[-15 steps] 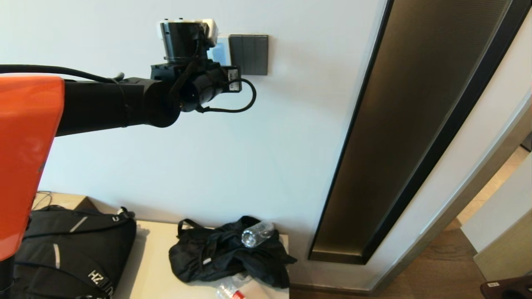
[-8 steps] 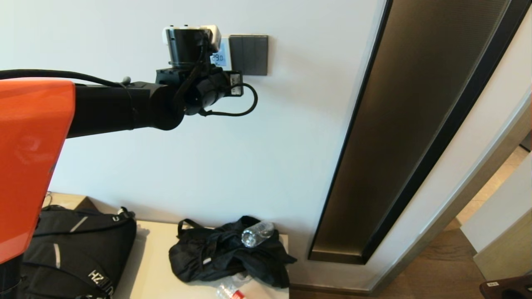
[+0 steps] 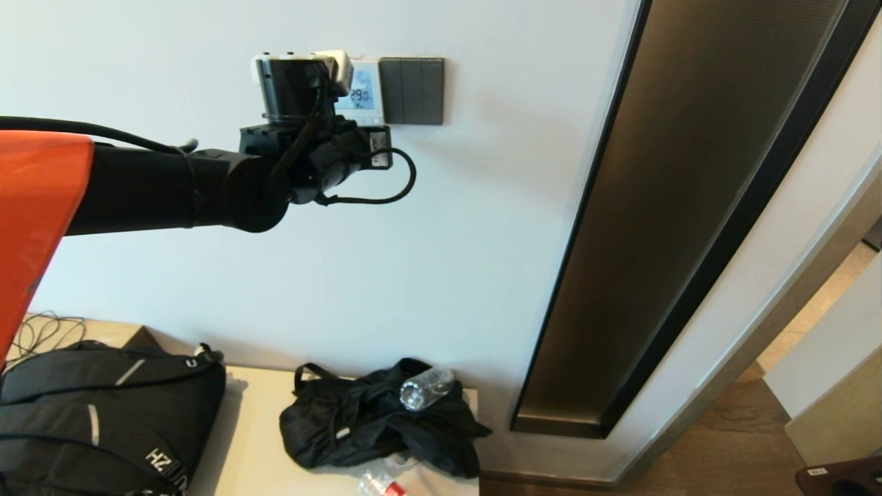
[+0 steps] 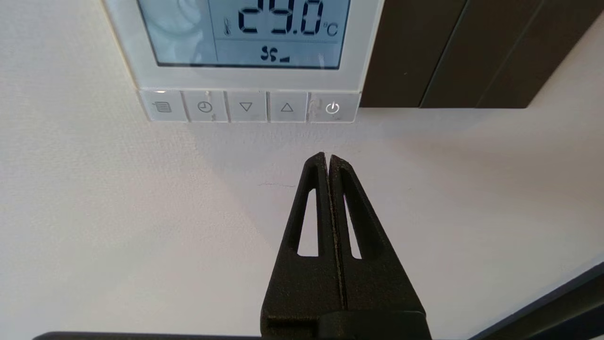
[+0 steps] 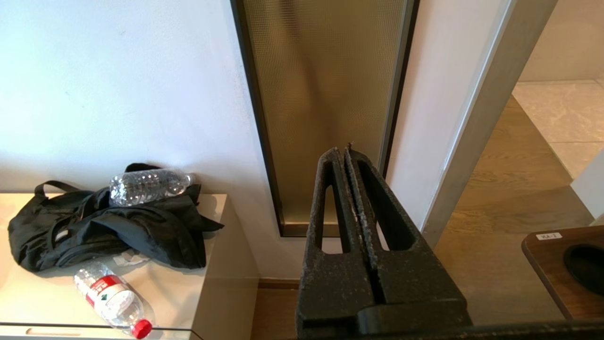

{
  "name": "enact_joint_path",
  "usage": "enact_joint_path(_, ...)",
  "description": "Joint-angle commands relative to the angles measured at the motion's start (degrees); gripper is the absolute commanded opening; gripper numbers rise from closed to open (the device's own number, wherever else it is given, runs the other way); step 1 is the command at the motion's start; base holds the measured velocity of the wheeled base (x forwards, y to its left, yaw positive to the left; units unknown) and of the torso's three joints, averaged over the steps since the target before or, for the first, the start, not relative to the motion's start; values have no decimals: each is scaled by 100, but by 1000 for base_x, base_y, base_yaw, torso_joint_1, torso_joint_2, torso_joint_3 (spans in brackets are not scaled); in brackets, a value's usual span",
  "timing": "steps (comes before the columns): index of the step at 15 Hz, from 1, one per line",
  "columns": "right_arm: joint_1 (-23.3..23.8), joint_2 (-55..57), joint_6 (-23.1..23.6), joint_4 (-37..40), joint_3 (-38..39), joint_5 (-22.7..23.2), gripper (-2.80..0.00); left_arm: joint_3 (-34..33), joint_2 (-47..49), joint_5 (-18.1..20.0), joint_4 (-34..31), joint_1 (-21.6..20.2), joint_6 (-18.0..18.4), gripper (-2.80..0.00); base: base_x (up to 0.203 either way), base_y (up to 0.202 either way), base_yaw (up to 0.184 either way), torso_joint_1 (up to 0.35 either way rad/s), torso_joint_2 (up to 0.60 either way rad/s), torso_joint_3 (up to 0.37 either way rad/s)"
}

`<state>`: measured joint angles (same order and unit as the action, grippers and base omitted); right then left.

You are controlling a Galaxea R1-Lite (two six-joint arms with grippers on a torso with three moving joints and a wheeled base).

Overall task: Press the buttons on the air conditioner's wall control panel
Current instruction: Press the temperature decrease button

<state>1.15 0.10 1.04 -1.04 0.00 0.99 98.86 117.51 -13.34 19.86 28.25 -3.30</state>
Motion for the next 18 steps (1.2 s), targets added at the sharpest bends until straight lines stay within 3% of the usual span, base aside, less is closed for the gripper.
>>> enact_joint_path(1, 0, 0, 2, -2, 0, 6, -280, -311, -364, -11, 110, -154, 12, -280, 0, 0, 0, 0, 0, 0)
enact_joint_path(4, 0, 4, 2, -2, 1, -1, -280, -291, -378, 23, 80, -441, 14, -280, 0, 0, 0, 0, 0, 0)
enact_joint_path(18, 0, -1, 2, -2, 1, 0, -280, 37, -109, 16, -8, -382, 5, -280, 0, 0, 0, 0, 0, 0)
